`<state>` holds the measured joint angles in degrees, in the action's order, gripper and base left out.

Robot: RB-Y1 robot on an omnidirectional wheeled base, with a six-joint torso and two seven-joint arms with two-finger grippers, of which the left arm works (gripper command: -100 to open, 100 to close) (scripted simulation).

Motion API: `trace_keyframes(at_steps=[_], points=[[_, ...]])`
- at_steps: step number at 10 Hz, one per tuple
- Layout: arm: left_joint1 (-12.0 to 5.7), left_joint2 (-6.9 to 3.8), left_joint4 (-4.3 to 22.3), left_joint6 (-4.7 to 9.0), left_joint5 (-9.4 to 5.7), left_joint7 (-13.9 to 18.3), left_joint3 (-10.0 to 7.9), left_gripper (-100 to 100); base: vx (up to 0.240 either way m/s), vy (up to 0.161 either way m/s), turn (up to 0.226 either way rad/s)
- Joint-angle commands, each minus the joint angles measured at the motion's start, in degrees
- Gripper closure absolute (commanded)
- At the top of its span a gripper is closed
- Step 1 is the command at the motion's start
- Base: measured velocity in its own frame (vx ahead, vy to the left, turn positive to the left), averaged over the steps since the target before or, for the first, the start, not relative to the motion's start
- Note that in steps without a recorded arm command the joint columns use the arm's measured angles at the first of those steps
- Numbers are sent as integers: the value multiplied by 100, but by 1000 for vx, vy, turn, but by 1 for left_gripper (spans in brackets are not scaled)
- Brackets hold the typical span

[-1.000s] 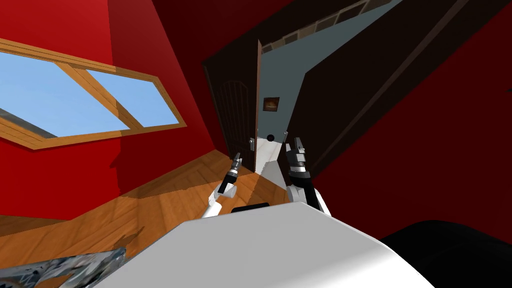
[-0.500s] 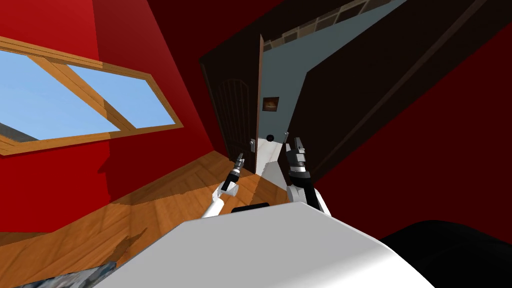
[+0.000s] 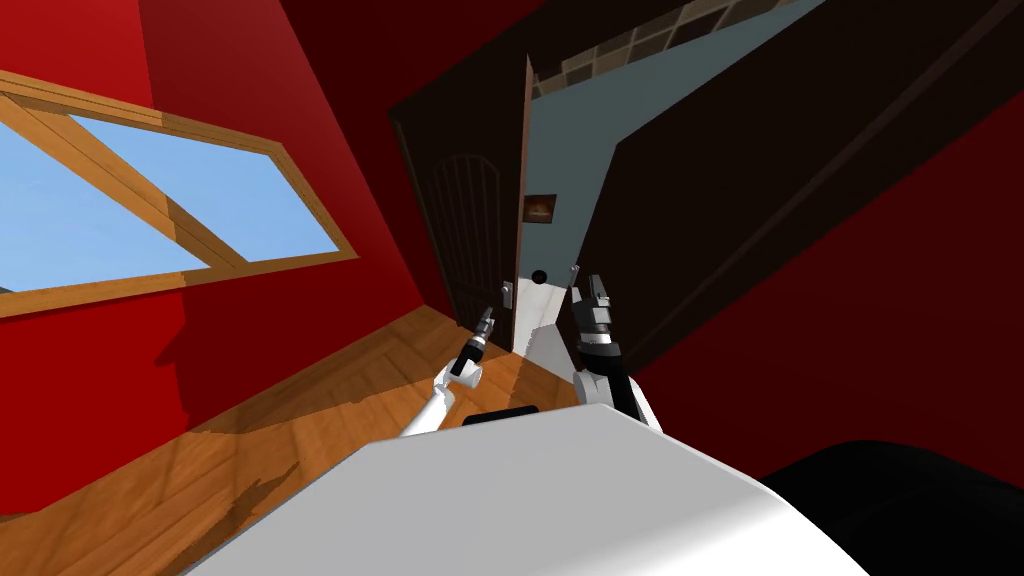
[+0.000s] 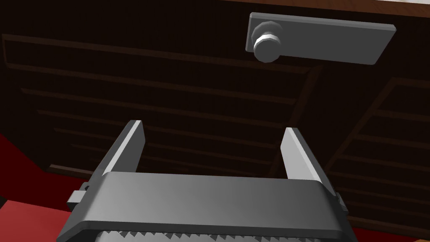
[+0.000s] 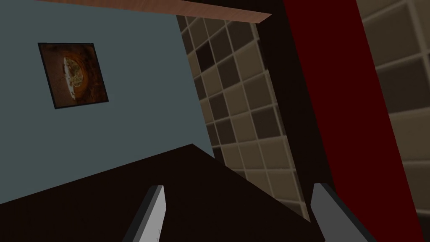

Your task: Push the door open

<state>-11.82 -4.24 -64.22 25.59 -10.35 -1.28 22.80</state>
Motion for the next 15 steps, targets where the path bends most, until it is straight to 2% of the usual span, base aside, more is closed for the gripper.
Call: trace_keyframes(at_steps=[1, 4, 7, 8, 12, 13, 14, 15], points=[[-164, 45, 233, -41, -34, 16, 94, -100, 124, 101, -48], [-549, 149, 806, -60, -109, 68, 275, -100, 155, 104, -78], [-826, 244, 1217, -74, -162, 105, 406, -100, 134, 90, -45], [-966, 302, 1425, -81, -189, 123, 471, -100, 182, 91, -83], [-1312, 483, 1938, -97, -256, 170, 634, -100, 142, 114, -52], [-1271, 469, 1904, -69, -245, 159, 610, -100, 62, 52, -12], [-1287, 341, 1936, -65, -246, 155, 588, -100, 108, -48, -30], [-1292, 293, 1947, -65, -246, 153, 572, -100, 196, -98, -27]])
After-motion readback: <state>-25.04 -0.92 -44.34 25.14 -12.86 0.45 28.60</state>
